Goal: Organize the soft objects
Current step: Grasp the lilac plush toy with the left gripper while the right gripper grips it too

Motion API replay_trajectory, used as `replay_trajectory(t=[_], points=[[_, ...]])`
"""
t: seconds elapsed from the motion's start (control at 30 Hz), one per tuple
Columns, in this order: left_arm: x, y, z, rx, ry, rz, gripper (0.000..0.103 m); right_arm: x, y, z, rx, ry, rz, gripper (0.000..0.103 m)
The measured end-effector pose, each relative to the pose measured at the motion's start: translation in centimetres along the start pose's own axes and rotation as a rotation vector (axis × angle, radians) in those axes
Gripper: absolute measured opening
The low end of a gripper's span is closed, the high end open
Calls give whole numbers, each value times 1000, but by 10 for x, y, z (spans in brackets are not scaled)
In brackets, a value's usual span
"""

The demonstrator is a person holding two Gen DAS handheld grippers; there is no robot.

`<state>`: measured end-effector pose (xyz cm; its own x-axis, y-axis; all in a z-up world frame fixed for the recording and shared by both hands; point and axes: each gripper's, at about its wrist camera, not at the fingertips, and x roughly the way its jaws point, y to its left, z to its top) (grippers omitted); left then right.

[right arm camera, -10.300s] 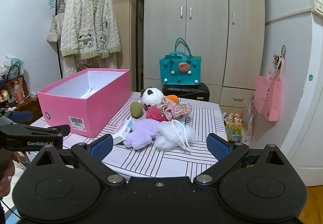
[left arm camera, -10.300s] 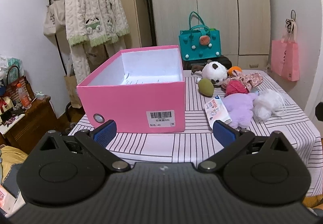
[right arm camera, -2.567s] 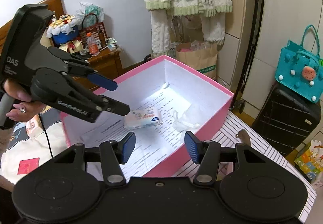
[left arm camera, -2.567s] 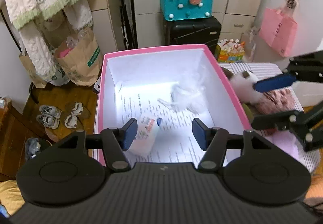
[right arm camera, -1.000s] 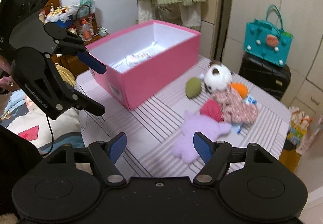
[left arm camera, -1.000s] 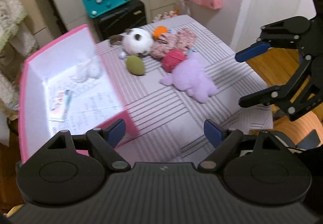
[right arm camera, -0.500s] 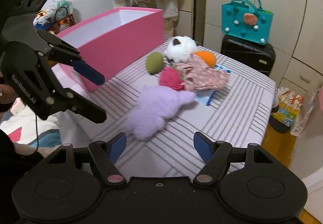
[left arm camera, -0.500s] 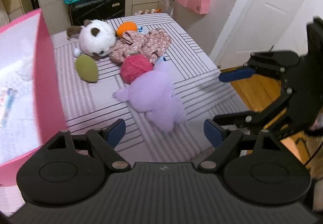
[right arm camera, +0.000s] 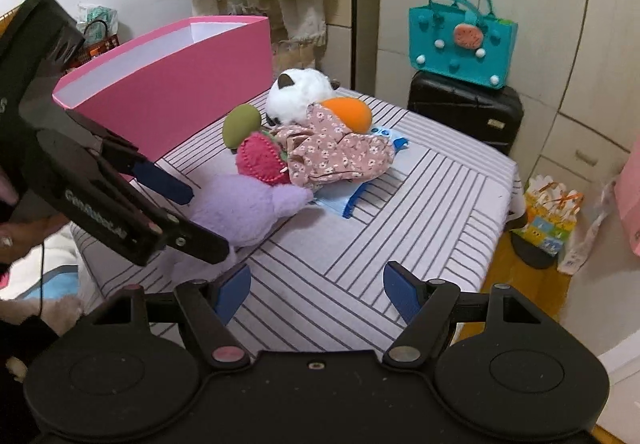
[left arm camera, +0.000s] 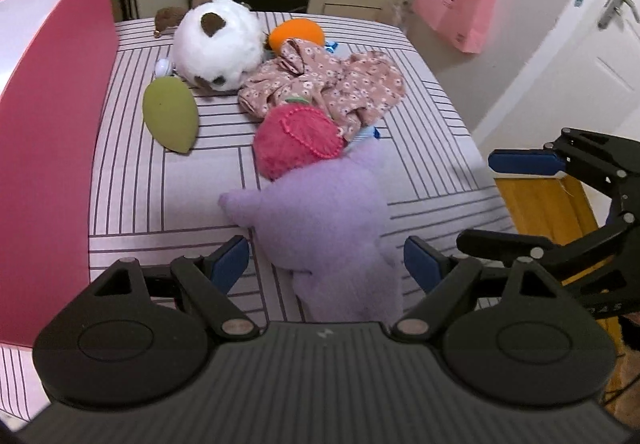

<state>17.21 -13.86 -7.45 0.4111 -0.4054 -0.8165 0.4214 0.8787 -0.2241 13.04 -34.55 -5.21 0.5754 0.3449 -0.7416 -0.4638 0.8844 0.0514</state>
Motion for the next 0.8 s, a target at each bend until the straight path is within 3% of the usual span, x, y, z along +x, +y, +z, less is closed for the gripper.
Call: replay_trajectory(t=[0.13, 0.33, 0.5, 0.7, 0.8], points=[[5, 4, 0, -37, 3, 7, 84, 8, 7, 0, -24, 24, 104, 78], [7, 16, 3, -131, 41, -58, 81, 24, 35, -3, -75, 47, 195, 82], [2, 24, 5, -197, 39, -103, 83, 33, 55, 3, -44, 14, 159, 85], [2, 24, 5, -192, 8, -80, 83, 43, 79, 6, 10, -59, 33, 85], [5, 24, 6, -189, -4, -50, 83, 47, 83, 2, 19, -70, -48, 79]])
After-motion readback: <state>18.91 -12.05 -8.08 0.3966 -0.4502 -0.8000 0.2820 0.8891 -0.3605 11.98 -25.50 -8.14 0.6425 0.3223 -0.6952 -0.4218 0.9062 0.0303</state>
